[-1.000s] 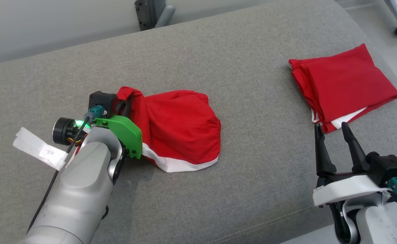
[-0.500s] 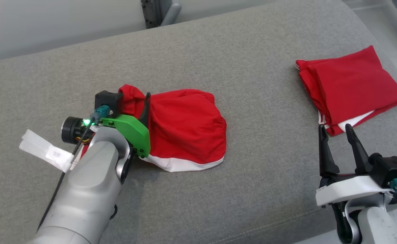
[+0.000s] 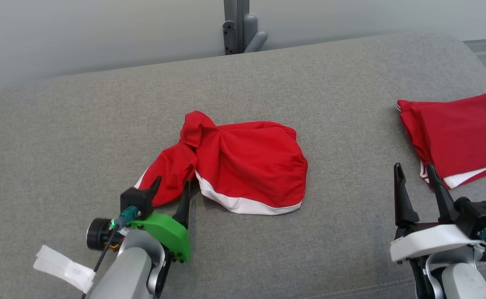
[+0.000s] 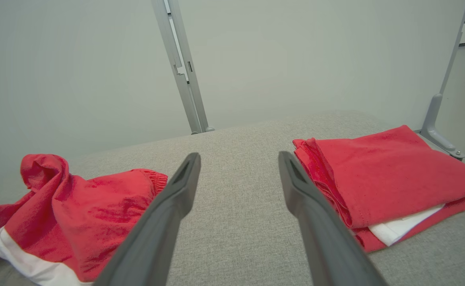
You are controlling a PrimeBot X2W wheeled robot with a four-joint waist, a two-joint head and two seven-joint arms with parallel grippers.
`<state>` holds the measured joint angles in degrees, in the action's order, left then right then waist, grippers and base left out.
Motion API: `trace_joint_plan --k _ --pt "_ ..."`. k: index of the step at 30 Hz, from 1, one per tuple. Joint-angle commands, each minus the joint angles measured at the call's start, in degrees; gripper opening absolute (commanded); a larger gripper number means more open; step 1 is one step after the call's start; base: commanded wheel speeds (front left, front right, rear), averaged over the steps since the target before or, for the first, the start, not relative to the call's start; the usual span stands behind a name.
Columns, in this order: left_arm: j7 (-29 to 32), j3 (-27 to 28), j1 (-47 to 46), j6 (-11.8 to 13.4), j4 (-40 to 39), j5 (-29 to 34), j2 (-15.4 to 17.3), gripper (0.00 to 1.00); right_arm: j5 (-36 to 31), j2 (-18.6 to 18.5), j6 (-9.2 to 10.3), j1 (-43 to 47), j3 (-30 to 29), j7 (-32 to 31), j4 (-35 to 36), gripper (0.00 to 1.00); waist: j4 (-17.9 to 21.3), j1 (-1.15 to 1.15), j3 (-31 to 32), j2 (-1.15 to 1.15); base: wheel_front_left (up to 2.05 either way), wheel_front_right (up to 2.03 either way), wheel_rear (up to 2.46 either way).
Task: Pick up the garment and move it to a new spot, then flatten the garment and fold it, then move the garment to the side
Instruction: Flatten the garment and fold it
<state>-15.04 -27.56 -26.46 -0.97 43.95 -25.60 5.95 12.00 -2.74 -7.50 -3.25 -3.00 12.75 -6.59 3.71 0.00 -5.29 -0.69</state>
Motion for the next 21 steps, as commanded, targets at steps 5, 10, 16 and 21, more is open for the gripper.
trace_joint_plan --k 5,10,16,21 --pt "-0.14 0.81 3.52 0.31 0.99 0.81 -0.11 1.00 -0.17 -0.17 0.03 0.41 0.30 -0.50 0.87 1.00 -0.35 0.00 0.16 0.69 0.00 0.00 0.00" --pt "-0.14 0.88 1.72 0.46 2.60 2.85 -0.49 1.00 -0.67 -0.17 0.03 -0.23 0.43 -0.96 1.58 1.00 1.24 0.00 -0.84 0.69 0.00 0.00 0.00" --pt "-0.14 0.93 -1.00 1.23 6.19 4.84 -0.60 1.00 -1.08 -0.16 0.03 -0.78 0.24 -1.29 2.18 1.00 2.99 0.00 -2.02 0.69 0.00 0.00 0.00" --pt "-0.15 2.57 -3.39 0.85 8.55 4.97 -0.13 0.00 -1.04 -0.17 0.03 -0.91 -0.26 -1.22 2.35 1.00 3.56 0.00 -2.79 0.69 0.00 0.00 0.00"
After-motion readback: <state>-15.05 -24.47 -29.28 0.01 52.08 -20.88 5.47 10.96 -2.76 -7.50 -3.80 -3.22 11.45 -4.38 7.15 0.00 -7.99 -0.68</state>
